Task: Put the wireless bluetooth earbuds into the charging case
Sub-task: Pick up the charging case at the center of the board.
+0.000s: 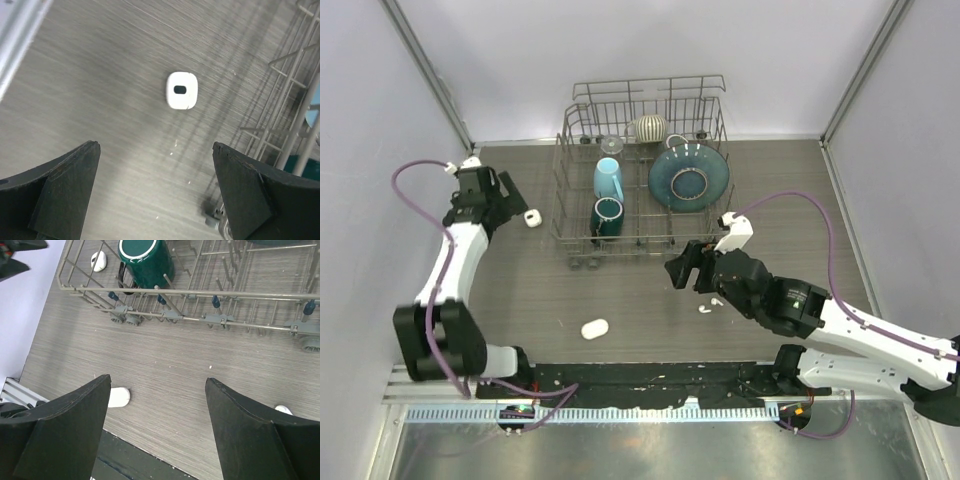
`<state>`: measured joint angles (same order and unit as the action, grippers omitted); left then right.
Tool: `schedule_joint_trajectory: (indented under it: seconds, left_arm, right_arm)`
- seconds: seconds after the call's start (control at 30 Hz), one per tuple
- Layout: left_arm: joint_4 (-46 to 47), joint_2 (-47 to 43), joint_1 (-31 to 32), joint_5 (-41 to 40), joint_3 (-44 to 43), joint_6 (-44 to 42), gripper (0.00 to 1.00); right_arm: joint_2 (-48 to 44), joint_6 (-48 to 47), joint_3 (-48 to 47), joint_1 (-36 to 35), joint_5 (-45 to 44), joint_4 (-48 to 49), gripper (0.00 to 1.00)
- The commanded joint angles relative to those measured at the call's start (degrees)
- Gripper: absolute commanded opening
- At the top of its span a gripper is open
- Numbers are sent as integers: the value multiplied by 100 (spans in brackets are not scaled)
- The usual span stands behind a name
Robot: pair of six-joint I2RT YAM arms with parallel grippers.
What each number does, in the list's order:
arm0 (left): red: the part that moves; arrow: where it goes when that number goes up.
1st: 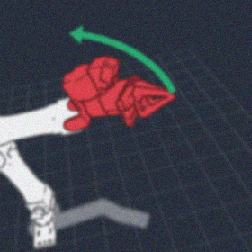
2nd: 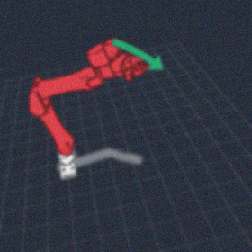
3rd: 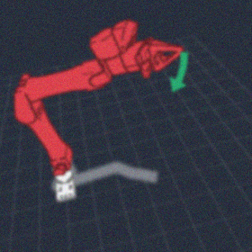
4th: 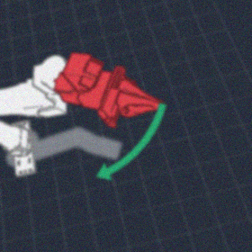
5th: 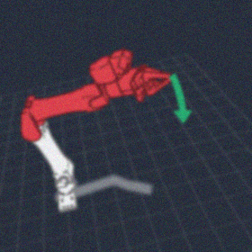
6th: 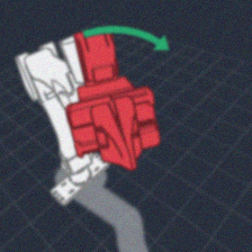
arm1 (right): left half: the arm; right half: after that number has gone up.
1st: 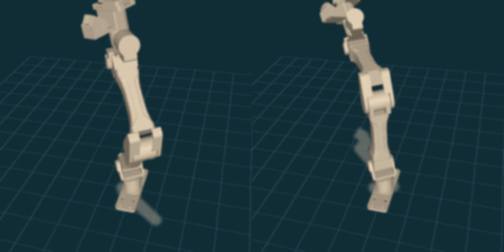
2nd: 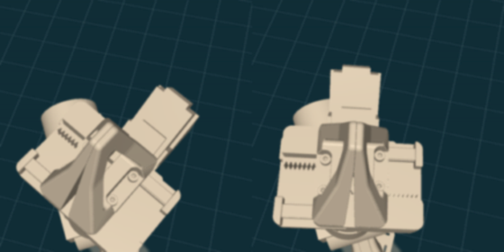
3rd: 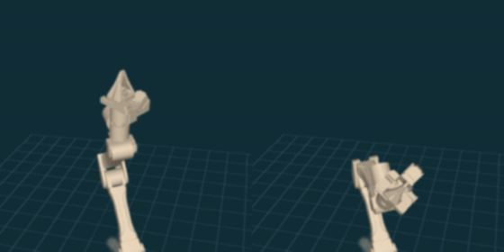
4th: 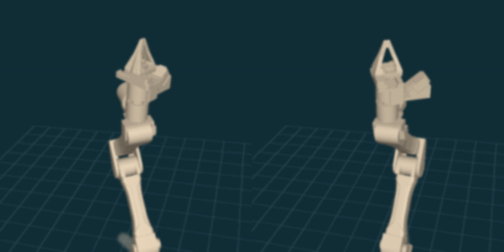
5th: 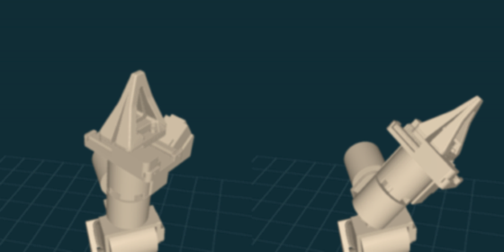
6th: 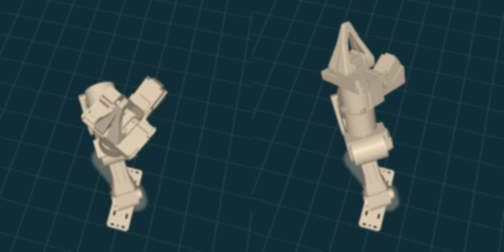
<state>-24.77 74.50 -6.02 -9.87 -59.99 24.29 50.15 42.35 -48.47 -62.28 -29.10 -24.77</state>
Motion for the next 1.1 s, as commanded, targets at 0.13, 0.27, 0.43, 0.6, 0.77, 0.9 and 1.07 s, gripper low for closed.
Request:
schedule_joint_trajectory:
  seconds: [0.13,0.27,0.43,0.6,0.77,0.9,1.07]
  left_arm:
    - [676,2567,-75,1206,-1591,-346,94]
    - [404,3640,-75,1286,-2385,-346,89]
    - [-79,4336,-66,1251,-3115,-592,86]
    - [-98,4257,-75,1382,-2810,-838,83]
    - [-80,4152,-75,1426,-2466,-830,80]
    - [-36,4152,-66,1382,-2290,-611,75]
    - [78,4248,-66,1514,-2289,-320,60]
  right_arm:
    - [-85,-253,-286,181,-228,34,83]
    - [12,-315,-277,339,-87,43,83]
    - [91,-376,-286,541,89,43,83]
    - [179,-411,-286,700,229,60,84]
    - [249,-429,-286,805,414,131,84]
    - [285,-429,-286,832,493,131,84]
    - [320,-420,-295,849,528,131,84]
